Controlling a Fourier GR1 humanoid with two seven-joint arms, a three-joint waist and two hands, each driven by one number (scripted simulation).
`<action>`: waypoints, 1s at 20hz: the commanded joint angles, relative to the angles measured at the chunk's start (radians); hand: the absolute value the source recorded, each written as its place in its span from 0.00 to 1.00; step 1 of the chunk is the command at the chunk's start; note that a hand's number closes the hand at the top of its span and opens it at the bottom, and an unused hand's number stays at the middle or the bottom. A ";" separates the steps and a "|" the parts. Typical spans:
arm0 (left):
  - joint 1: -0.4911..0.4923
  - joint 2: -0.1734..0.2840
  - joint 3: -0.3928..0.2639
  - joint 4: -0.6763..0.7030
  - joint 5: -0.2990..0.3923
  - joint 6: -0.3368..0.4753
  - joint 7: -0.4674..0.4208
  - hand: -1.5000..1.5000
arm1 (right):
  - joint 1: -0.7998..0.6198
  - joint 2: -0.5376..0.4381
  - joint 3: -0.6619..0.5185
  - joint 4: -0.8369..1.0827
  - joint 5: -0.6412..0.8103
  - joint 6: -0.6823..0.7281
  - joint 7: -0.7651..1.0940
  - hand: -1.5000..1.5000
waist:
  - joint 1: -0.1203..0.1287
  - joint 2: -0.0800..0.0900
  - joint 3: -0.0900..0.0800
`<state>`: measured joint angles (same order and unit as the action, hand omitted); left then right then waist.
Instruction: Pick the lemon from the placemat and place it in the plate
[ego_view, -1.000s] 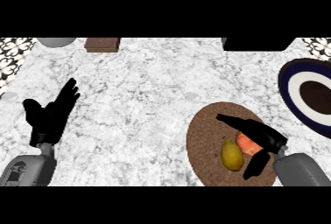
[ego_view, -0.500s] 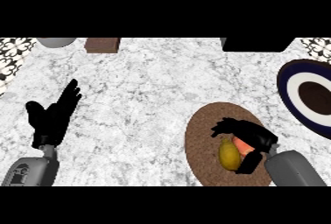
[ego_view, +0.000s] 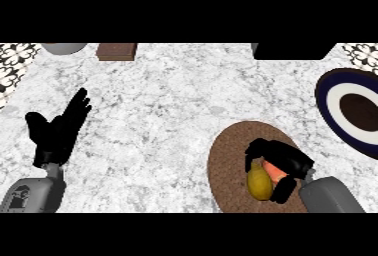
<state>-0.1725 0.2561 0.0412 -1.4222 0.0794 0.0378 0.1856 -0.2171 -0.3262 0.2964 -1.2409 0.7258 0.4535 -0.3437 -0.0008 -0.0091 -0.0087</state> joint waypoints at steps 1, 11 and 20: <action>0.079 0.022 0.017 -0.073 0.016 -0.029 0.002 0.50 | -0.007 0.066 -0.078 -0.027 -0.045 -0.005 0.107 1.00 | 0.006 0.007 0.009; -0.004 0.003 0.002 -0.001 -0.008 -0.006 0.011 0.50 | -0.376 0.072 -0.432 0.008 0.026 -0.366 0.589 1.00 | 0.008 0.009 0.008; 0.027 -0.020 -0.011 -0.058 -0.021 0.019 0.035 0.50 | -0.366 0.036 -0.512 -0.151 0.253 -0.695 0.793 1.00 | -0.002 0.004 0.009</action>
<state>-0.1533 0.2461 0.0430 -1.4344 0.0677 0.0409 0.1880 -0.5870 -0.2732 -0.1795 -1.3410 0.9024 -0.1522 0.3537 -0.0022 -0.0040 -0.0010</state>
